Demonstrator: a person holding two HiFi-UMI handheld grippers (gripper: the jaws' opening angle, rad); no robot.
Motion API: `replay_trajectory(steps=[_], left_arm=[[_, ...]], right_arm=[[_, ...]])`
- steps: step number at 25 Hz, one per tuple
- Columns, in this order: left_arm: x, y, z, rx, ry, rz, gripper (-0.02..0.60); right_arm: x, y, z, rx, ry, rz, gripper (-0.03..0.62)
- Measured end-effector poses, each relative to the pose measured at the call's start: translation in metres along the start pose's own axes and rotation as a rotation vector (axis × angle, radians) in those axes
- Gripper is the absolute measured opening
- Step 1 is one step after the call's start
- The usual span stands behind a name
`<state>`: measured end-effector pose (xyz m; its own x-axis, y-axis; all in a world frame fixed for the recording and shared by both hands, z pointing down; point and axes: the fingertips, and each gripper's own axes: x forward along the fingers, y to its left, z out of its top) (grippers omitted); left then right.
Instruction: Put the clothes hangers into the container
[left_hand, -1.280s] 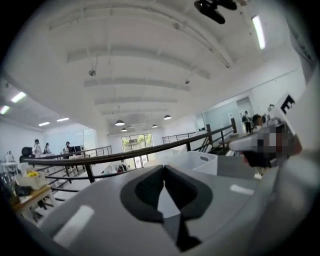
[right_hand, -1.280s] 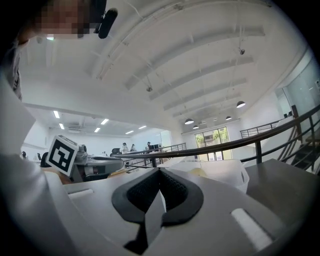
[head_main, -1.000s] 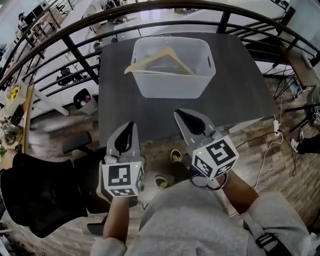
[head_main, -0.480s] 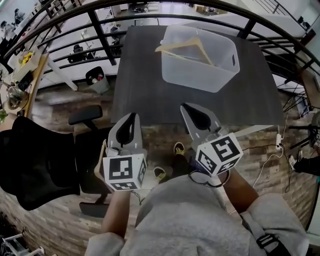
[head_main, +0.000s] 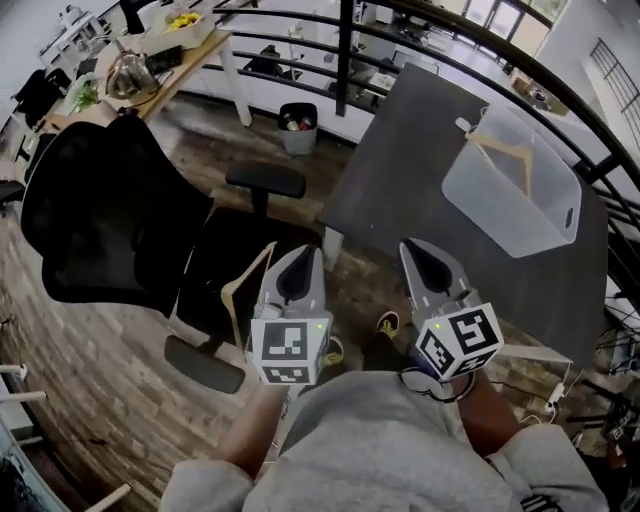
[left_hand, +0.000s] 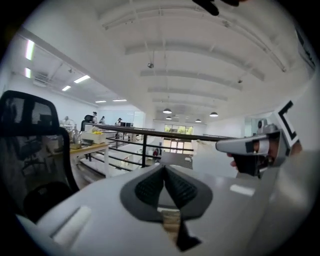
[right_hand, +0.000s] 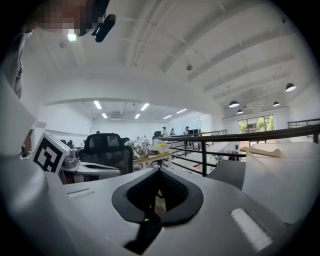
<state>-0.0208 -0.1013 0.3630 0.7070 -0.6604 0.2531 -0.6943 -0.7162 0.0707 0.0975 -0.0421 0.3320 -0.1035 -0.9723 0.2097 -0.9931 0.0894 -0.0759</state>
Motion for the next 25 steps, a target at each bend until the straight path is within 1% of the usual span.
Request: replay_trajectory(steps=[3,8,10,12,16,18,19,22,25], left_arm=[[-0.018,0.032,-0.016,-0.050,0.019,0.089,0.012],[-0.052,0.090,-0.046,-0.124,0.052,0.258,0.023],[-0.063,0.111,-0.062,-0.157,0.079,0.323,0.031],[-0.072,0.126,-0.083,-0.188,0.110,0.369,0.040],[-0.082,0.143,-0.131,-0.263,0.180,0.420,0.055],[-0.081,0.150,-0.160,-0.285,0.231,0.444,0.079],[-0.079,0.154,-0.174,-0.292,0.258,0.459,0.094],[-0.074,0.173,-0.220,-0.301,0.336,0.519,0.104],[-0.067,0.195,-0.271,-0.288,0.431,0.569,0.121]], right_arm=[[0.023,0.030,-0.002,-0.009,0.025,0.089,0.000],[0.064,0.093,-0.007,-0.037,0.061,0.265,0.000],[0.079,0.113,-0.012,-0.045,0.085,0.318,0.000],[0.092,0.130,-0.020,-0.053,0.104,0.362,0.000],[0.112,0.159,-0.037,-0.066,0.142,0.440,0.000],[0.120,0.169,-0.048,-0.068,0.163,0.469,0.000],[0.125,0.172,-0.056,-0.066,0.174,0.480,0.000],[0.137,0.176,-0.082,-0.053,0.218,0.503,-0.001],[0.143,0.174,-0.114,-0.041,0.269,0.516,0.000]])
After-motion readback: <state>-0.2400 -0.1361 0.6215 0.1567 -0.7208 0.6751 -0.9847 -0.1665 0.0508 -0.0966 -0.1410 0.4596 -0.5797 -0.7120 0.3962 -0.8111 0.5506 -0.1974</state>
